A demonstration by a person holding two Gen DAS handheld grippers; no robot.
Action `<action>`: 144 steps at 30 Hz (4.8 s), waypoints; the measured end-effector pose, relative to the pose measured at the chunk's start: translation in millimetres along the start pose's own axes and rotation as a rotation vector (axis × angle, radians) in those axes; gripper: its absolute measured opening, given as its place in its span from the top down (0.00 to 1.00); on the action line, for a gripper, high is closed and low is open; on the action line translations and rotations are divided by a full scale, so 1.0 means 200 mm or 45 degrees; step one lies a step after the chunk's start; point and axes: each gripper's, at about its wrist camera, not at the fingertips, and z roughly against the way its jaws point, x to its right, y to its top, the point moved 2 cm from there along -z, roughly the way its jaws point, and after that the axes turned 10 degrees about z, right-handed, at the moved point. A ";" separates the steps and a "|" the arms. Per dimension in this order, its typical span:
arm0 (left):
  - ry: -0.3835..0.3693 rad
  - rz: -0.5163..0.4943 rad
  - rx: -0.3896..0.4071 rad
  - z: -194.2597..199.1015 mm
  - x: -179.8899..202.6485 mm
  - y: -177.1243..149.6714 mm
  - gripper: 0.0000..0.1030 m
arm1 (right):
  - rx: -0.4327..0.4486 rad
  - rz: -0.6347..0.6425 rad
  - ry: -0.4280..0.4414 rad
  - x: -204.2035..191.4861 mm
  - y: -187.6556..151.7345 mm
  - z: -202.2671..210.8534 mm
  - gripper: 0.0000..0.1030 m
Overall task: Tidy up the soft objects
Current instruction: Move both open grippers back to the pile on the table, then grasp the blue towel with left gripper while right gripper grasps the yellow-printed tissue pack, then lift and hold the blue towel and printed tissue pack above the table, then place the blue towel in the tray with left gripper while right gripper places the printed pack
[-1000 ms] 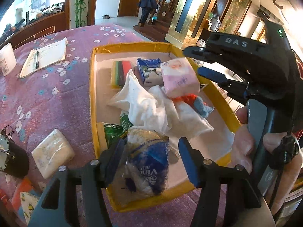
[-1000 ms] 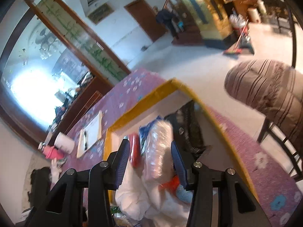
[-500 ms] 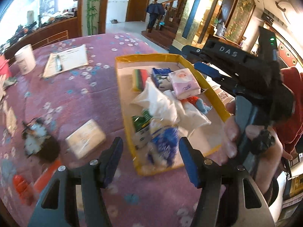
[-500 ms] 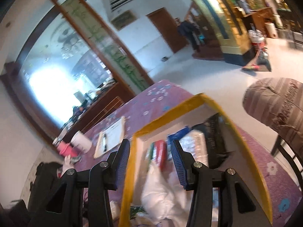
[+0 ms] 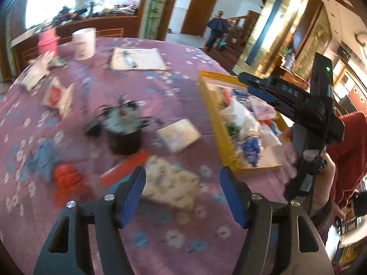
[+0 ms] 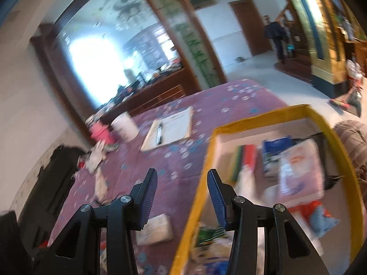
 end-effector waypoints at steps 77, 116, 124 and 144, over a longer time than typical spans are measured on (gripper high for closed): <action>0.656 -0.051 0.605 0.14 -0.50 0.11 0.63 | -0.067 0.532 0.251 -0.71 -0.27 -0.20 0.43; 0.632 -0.176 0.657 0.16 -0.41 0.06 0.62 | 0.017 0.393 0.127 -0.55 -0.18 -0.14 0.43; 0.526 -0.207 0.589 0.14 -0.32 0.05 0.62 | 0.053 0.195 -0.106 -0.24 -0.09 -0.09 0.43; -0.071 -0.328 0.196 -0.22 0.58 0.14 0.62 | 0.054 -0.420 -0.286 0.58 -0.07 0.21 0.43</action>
